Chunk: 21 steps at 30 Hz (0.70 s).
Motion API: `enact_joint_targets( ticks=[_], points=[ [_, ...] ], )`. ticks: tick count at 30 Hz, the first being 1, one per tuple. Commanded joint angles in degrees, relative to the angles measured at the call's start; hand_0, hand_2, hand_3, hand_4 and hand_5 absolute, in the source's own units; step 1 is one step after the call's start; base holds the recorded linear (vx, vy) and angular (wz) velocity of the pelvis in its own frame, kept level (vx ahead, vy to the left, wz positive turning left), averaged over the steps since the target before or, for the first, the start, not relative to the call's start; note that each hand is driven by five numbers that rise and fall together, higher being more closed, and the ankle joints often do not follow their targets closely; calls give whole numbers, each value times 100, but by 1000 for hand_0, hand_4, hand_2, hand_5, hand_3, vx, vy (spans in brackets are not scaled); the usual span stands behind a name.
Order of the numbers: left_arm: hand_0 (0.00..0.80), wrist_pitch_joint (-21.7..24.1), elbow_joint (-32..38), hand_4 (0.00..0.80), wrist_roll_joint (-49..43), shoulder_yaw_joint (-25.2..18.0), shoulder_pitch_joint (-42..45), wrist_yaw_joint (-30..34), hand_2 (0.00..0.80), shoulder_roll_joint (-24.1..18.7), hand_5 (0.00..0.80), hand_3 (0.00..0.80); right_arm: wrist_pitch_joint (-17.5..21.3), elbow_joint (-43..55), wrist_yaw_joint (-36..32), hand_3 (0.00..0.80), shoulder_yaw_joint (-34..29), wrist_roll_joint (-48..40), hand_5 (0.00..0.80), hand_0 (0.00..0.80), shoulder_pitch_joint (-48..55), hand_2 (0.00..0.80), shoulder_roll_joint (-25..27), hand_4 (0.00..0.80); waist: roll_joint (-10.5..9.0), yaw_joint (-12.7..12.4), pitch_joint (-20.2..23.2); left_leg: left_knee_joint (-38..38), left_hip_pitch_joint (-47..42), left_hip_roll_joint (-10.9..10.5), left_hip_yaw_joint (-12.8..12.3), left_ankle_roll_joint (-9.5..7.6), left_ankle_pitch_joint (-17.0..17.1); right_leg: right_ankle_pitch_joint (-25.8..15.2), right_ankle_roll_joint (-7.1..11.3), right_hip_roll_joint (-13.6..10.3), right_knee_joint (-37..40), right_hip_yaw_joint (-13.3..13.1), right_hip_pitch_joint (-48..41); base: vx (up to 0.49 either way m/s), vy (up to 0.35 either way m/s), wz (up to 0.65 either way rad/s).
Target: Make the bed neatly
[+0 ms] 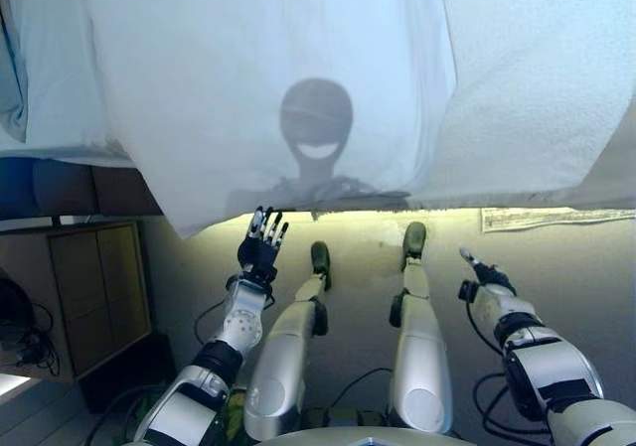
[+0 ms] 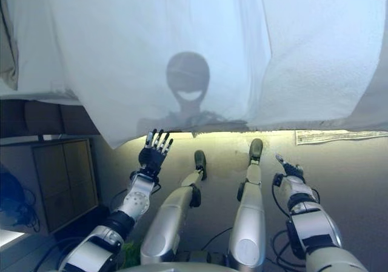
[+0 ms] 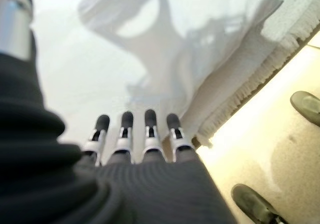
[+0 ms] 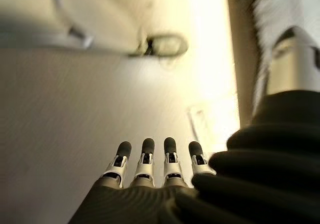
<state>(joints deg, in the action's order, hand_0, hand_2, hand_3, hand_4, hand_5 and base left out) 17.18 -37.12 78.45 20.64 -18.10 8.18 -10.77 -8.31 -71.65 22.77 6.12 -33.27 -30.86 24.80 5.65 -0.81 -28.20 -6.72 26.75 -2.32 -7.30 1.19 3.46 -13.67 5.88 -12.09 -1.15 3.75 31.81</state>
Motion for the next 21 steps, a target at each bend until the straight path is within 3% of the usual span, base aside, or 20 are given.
enact_joint_targets(
  ticks=[1,3,8,13,17,21],
  points=[
    [0,-51,236,0,58,-266,-96,1,0,-164,0,0,-126,-61,214,0,-24,40,0,0,-92,0,184,0,41,-110,-159,71,32,-58,131,-15,171,267,274,76,-538,380,-197,32,-66,0],
    [0,-132,196,0,27,-317,-75,40,0,-210,0,0,-73,-115,110,0,-51,-91,0,0,40,0,171,0,-2,-132,-159,77,-119,-21,127,-29,103,328,281,76,-560,409,-341,40,-62,2],
    [0,-177,248,0,-60,-343,-55,-50,0,-234,0,0,650,89,-765,0,54,-107,0,0,189,0,-2,0,-74,-157,-159,59,-252,-3,158,-66,86,347,263,72,-607,452,-492,22,-29,6],
    [0,-340,164,0,-345,-366,-49,-229,0,-262,0,0,1076,379,-1243,0,242,-88,0,0,240,0,-128,0,-157,-170,-159,16,-414,2,146,-87,21,441,229,97,-666,500,-678,-1,-27,2],
    [0,-581,-581,0,-1260,-459,-60,-779,0,-322,0,0,1406,497,-1579,0,327,63,0,0,376,0,-293,0,-273,-199,-150,14,-918,29,161,-65,-92,563,220,74,-654,594,-1220,27,-56,2],
    [0,-975,-1427,0,-2326,-649,47,-1186,0,-521,0,0,1882,614,-1959,0,366,123,0,0,713,0,-298,0,-375,-161,205,177,-1273,99,118,-4,-37,603,177,38,-471,686,-1652,111,-20,-1]
  ],
)
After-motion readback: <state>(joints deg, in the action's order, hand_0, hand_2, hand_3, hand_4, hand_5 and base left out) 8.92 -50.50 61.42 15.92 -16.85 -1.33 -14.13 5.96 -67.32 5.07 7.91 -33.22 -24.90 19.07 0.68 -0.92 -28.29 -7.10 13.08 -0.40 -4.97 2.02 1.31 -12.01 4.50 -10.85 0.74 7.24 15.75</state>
